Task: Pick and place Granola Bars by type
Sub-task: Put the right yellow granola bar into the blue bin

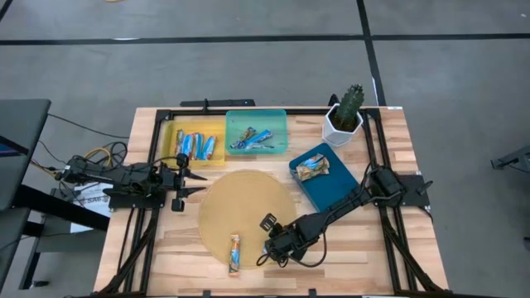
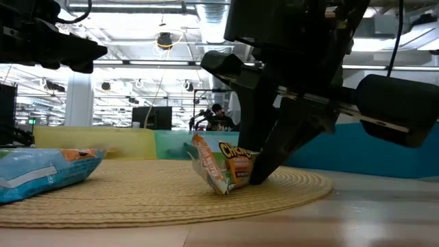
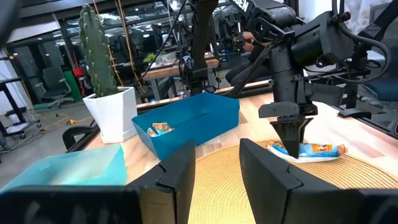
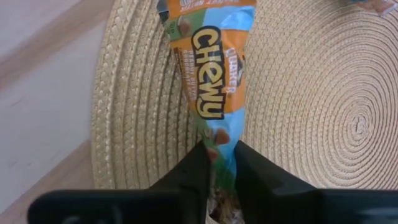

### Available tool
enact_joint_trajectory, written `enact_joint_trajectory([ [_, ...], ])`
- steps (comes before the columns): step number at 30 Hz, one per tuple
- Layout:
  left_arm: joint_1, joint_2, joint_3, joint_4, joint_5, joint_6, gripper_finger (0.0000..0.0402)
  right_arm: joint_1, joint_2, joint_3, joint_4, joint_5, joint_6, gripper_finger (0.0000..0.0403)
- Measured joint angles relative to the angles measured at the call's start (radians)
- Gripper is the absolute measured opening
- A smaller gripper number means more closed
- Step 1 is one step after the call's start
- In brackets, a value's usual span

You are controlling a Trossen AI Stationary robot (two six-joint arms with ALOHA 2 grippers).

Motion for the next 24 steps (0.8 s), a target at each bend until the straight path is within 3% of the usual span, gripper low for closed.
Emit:
enact_joint_trajectory([
  [9,0.000,0.000,0.001,-0.001,-0.001,-0.003,0.0119,0.000,0.002,-0.002,-0.002,0.061,0.027,0.0044],
  [16,0.000,0.000,0.001,-0.002,-0.001,-0.003,0.0119,0.013,0.005,-0.005,0.026,0.302,0.030,0.0043],
  [24,0.000,0.000,0.002,-0.002,-0.002,-0.004,0.0119,0.011,-0.043,0.021,0.011,0.506,0.029,0.0042],
])
